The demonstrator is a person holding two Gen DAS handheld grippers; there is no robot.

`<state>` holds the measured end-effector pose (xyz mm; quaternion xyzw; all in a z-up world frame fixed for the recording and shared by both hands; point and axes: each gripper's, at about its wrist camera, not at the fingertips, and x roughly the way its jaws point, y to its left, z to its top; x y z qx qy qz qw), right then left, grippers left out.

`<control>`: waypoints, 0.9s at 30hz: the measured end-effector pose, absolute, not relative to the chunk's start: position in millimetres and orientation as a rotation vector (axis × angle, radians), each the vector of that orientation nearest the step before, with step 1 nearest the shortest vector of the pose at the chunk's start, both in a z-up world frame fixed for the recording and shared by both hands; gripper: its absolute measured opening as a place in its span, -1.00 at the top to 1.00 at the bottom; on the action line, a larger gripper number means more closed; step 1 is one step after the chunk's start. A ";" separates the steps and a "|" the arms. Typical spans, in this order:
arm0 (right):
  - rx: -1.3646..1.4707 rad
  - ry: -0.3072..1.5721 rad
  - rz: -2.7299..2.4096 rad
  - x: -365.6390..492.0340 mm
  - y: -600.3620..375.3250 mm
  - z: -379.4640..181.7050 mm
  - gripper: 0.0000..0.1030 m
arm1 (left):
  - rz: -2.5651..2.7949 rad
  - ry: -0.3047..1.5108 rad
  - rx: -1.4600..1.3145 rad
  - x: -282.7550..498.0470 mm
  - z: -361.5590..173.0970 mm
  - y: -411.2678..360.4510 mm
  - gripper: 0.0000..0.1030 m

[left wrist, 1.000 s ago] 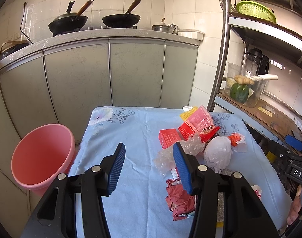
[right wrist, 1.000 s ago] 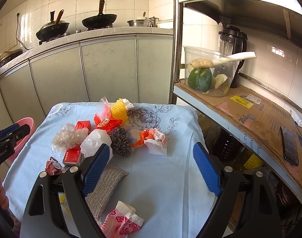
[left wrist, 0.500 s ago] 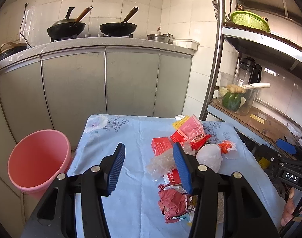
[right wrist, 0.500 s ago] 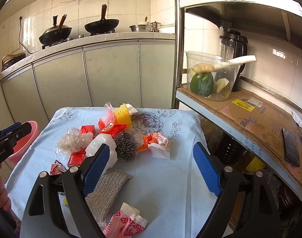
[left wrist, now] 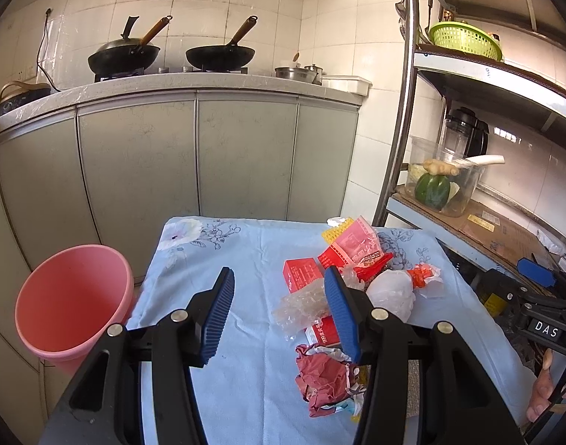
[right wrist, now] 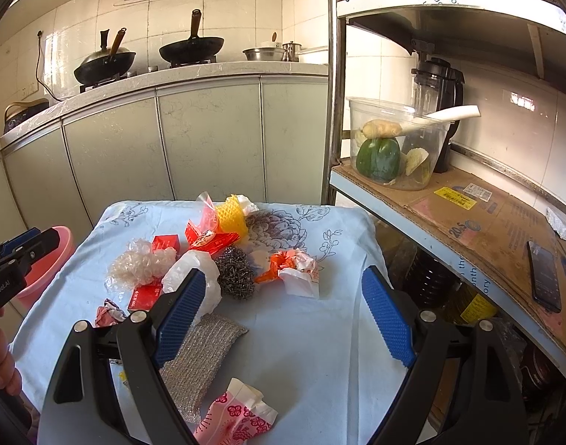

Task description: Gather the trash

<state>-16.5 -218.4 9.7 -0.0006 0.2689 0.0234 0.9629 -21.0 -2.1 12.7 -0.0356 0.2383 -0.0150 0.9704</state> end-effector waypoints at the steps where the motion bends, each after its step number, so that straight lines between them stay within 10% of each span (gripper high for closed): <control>1: -0.001 0.544 0.047 -16.6 -218.4 9.9 -0.68 | -0.031 0.481 -0.072 -21.0 12.6 -2.2 0.03; 27: -0.006 0.571 0.041 -30.7 -232.3 10.9 -0.68 | -0.126 0.510 -0.047 -22.5 6.3 -5.7 0.00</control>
